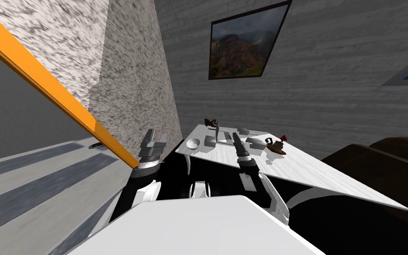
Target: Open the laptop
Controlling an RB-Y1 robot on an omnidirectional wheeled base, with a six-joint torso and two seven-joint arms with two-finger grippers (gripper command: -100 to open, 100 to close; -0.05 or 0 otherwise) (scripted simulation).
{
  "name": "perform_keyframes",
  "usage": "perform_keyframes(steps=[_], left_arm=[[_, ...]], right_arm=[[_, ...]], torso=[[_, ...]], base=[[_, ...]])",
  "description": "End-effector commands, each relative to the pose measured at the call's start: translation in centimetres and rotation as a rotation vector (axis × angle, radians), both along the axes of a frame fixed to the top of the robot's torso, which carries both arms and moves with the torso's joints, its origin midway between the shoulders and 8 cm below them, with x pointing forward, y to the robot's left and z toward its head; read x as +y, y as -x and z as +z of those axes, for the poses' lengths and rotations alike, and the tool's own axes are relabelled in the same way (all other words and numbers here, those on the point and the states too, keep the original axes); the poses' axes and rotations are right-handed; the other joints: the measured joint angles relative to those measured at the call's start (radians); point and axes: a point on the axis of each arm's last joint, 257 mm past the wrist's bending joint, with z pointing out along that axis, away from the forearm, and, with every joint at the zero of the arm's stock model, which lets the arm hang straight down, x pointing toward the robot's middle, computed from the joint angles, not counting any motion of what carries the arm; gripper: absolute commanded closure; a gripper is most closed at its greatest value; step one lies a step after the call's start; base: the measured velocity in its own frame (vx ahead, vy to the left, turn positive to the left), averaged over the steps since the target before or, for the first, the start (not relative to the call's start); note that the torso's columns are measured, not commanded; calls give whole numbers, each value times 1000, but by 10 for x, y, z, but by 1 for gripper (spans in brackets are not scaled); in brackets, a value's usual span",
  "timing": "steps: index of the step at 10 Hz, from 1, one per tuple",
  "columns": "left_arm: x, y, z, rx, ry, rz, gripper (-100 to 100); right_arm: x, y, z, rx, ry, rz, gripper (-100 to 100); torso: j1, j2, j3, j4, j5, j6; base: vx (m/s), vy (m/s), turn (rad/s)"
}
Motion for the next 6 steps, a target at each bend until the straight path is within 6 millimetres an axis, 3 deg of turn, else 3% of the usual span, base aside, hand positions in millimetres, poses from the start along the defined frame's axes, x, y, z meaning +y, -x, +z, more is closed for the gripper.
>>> perform_keyframes(steps=[1,3,6], left_arm=[[0,0,0,0,0,0,0],[0,0,0,0,0,0,0],[0,0,0,0,0,0,0]], right_arm=[[-9,-23,-24,55,119,-85,-100],[-15,-36,-38,89,176,-127,-100],[-36,-69,-72,173,343,-250,-100]], torso=[[0,0,0,0,0,0],[2,-1,0,0,1,0],[1,-1,0,0,0,0]], base=[[13,53,65],[11,65,43],[15,67,62]])
